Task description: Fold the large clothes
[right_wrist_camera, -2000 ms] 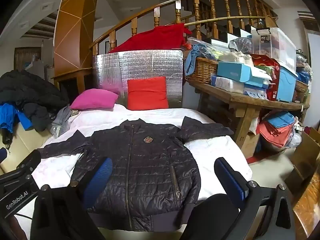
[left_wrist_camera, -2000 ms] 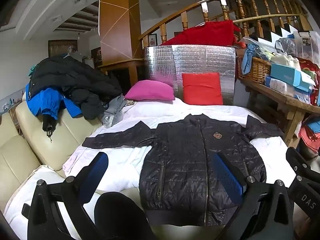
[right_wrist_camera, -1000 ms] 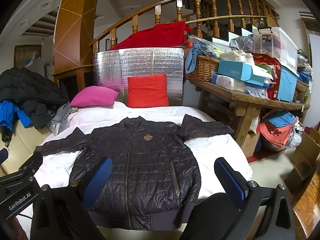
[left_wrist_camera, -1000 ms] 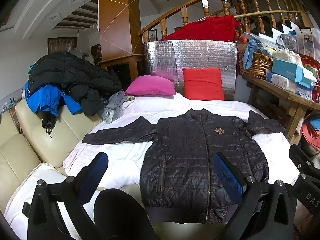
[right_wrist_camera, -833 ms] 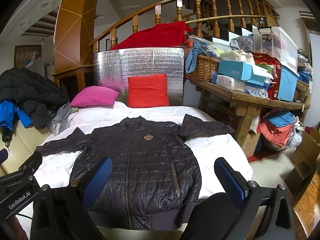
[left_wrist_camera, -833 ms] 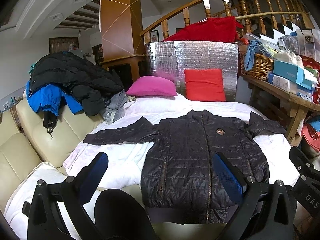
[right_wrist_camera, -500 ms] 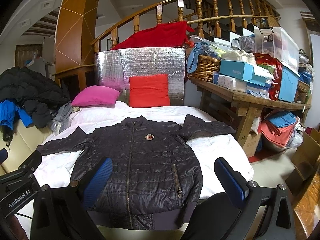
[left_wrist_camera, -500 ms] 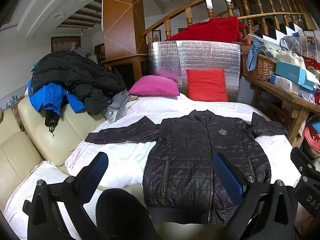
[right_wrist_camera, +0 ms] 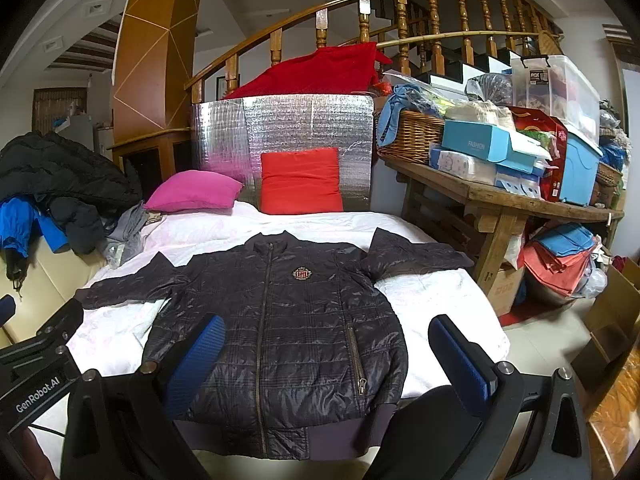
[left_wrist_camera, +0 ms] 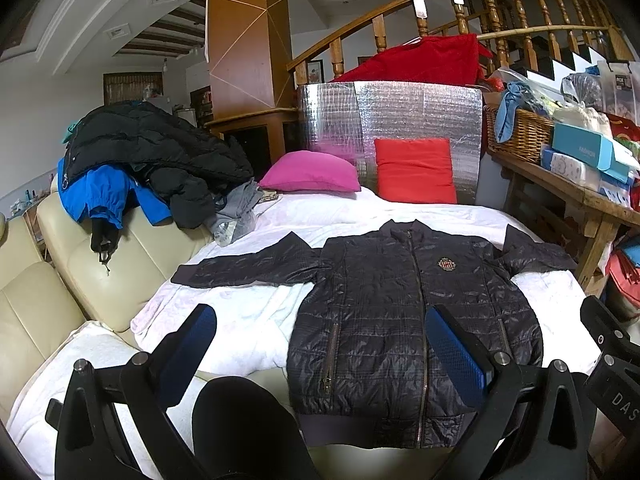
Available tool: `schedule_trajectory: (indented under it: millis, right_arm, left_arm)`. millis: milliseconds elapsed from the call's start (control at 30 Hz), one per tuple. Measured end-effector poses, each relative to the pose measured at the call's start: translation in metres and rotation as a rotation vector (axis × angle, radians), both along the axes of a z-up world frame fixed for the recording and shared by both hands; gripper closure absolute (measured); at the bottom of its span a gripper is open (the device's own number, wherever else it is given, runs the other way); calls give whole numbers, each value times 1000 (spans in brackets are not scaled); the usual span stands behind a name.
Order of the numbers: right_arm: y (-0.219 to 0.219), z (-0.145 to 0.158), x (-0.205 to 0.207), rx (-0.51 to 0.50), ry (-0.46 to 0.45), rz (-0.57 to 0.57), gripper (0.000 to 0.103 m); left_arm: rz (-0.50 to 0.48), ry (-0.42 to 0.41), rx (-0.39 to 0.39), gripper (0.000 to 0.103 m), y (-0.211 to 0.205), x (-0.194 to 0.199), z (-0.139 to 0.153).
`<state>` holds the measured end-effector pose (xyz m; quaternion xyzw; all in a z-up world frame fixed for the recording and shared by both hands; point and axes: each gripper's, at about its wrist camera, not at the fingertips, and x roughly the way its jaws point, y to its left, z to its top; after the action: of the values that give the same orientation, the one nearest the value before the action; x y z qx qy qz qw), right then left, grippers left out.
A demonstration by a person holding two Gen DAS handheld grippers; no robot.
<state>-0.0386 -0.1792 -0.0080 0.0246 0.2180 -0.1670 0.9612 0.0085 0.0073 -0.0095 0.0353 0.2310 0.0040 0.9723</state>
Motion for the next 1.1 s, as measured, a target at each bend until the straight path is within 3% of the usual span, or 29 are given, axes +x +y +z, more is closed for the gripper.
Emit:
schedule_trajectory:
  millis: [800,1100]
  right_arm:
    - [-5,-13,21,15,44,5,0]
    - [-37,-24,63,38,64,-27,0]
  left_arm:
    - [1,34,10,0,-1,15,-10]
    - [8,92,37,0,-12,67,-29]
